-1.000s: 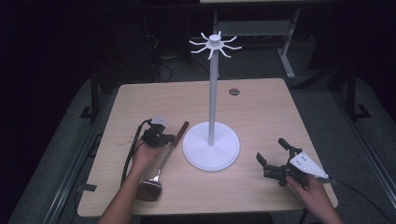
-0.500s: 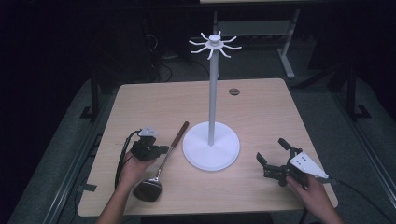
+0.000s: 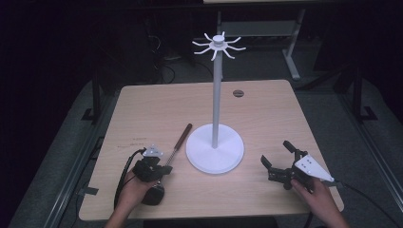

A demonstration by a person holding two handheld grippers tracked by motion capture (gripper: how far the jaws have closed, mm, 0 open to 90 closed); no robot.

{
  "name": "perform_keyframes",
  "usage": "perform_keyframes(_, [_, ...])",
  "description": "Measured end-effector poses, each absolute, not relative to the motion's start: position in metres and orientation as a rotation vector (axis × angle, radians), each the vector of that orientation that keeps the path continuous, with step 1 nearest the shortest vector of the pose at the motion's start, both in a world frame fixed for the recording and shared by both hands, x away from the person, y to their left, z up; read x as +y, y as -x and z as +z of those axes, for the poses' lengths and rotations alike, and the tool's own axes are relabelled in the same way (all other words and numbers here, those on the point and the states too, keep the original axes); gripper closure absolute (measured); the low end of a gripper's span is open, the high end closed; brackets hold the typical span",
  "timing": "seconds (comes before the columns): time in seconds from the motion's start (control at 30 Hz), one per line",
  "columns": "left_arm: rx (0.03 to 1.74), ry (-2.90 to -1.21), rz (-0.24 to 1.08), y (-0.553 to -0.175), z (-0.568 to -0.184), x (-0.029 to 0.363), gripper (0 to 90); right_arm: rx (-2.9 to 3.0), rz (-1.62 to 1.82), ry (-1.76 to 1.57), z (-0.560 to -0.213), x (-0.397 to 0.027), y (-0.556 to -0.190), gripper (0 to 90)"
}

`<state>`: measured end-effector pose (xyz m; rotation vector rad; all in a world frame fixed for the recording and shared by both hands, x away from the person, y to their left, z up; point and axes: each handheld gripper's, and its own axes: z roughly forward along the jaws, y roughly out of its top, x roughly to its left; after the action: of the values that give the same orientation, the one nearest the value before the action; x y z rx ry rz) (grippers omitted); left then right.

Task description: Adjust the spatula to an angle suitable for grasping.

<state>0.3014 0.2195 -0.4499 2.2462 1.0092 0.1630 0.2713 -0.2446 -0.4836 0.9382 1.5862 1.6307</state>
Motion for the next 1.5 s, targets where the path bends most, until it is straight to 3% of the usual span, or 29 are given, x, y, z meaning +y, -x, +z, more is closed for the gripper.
perform_keyframes(1.5, [1.22, -2.201, 0.337, -0.321, -0.448, 0.279, 89.6, 1.587, 1.628, -0.935, -0.484, -0.244, -0.271, 0.0])
